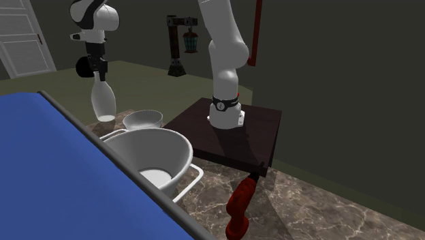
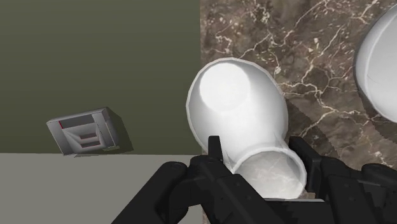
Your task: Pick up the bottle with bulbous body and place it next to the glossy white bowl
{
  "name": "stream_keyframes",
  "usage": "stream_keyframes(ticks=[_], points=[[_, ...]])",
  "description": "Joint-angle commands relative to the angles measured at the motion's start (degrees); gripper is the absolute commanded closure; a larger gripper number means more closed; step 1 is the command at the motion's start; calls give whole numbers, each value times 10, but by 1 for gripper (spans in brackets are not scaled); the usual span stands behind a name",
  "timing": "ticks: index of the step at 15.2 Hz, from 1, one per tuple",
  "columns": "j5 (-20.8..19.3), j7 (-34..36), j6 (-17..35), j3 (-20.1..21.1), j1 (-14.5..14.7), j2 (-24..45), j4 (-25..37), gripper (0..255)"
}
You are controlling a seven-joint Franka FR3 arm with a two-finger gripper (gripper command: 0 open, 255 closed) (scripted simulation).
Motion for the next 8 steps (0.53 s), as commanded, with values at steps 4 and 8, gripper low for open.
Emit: stream_keyframes(ticks=[4,8], points=[[0,0,0,0,0,0,0,0],[0,0,0,0,0,0,0,0]])
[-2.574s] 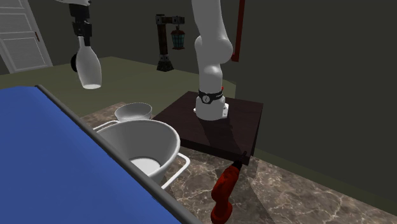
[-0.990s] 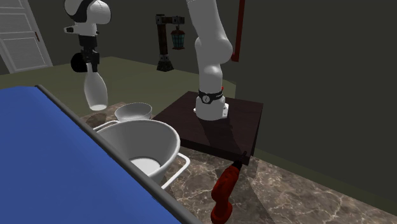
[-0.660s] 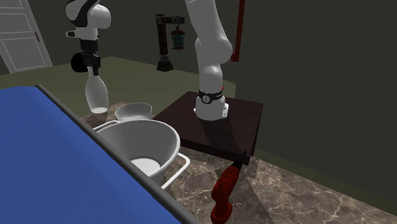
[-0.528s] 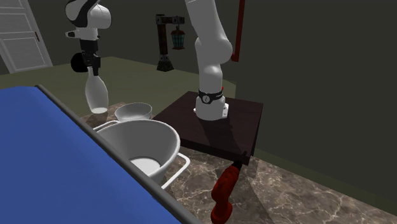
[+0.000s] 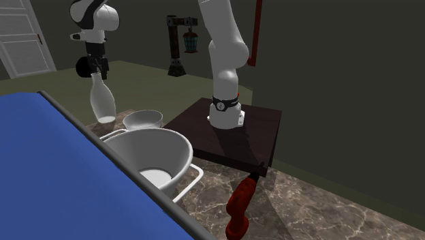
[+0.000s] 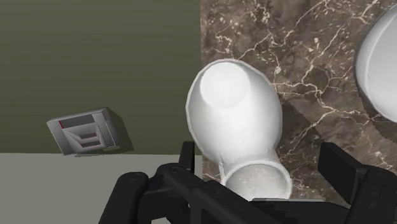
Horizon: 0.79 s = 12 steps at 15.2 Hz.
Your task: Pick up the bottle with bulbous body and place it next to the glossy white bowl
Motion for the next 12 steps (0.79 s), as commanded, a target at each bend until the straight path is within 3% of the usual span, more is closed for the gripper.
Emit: stream_keyframes(ticks=[1,5,12], points=[[0,0,0,0,0,0,0,0],[-35,22,-56,-15,7,-41,22,0],[-35,22,-56,-15,7,-41,22,0]])
